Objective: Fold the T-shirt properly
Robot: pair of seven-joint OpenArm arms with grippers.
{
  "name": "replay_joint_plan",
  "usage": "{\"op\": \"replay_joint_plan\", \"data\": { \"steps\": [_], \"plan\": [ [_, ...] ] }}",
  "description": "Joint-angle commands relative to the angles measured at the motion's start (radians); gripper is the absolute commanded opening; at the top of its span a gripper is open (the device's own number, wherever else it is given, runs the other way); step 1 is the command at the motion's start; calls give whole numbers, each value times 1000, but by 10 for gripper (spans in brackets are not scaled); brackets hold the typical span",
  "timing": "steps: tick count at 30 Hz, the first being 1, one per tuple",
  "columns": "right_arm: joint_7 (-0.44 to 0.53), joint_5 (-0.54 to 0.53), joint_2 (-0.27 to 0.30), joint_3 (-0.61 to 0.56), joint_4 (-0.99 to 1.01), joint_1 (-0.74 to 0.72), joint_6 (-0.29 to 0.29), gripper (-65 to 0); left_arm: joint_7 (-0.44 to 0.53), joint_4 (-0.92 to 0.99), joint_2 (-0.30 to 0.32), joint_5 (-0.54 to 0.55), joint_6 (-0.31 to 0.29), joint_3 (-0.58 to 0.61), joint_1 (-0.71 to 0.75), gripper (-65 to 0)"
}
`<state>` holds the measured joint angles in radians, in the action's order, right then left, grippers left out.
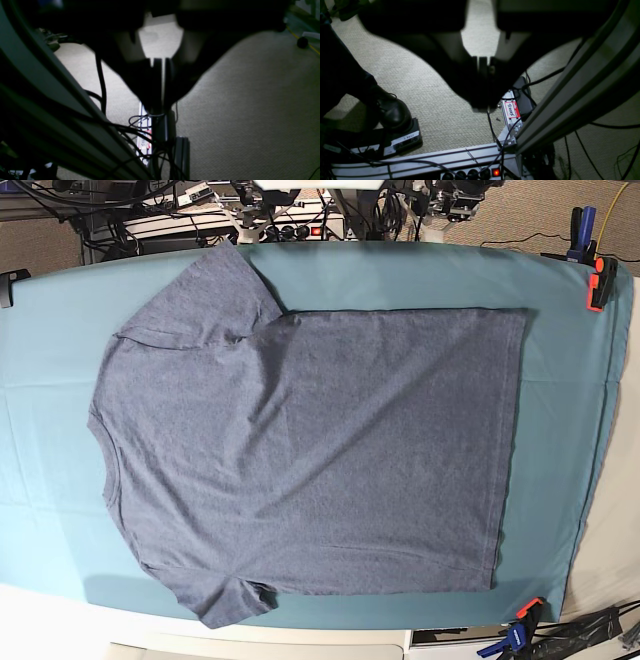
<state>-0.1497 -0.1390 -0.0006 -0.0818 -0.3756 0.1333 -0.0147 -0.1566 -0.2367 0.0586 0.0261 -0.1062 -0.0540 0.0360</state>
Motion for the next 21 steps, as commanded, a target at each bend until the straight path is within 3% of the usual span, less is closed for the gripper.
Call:
{"op": "replay_joint_plan", "data": {
  "steps": [1, 21],
  "plan": [
    [0, -3, -2, -3, -9, 2, 4, -637, 0, -4, 3, -3, -8, 0, 0, -650],
    [-8, 1, -2, -3, -9, 6, 4, -637, 0, -4, 9, 49, -8, 0, 14, -650]
  ]
}}
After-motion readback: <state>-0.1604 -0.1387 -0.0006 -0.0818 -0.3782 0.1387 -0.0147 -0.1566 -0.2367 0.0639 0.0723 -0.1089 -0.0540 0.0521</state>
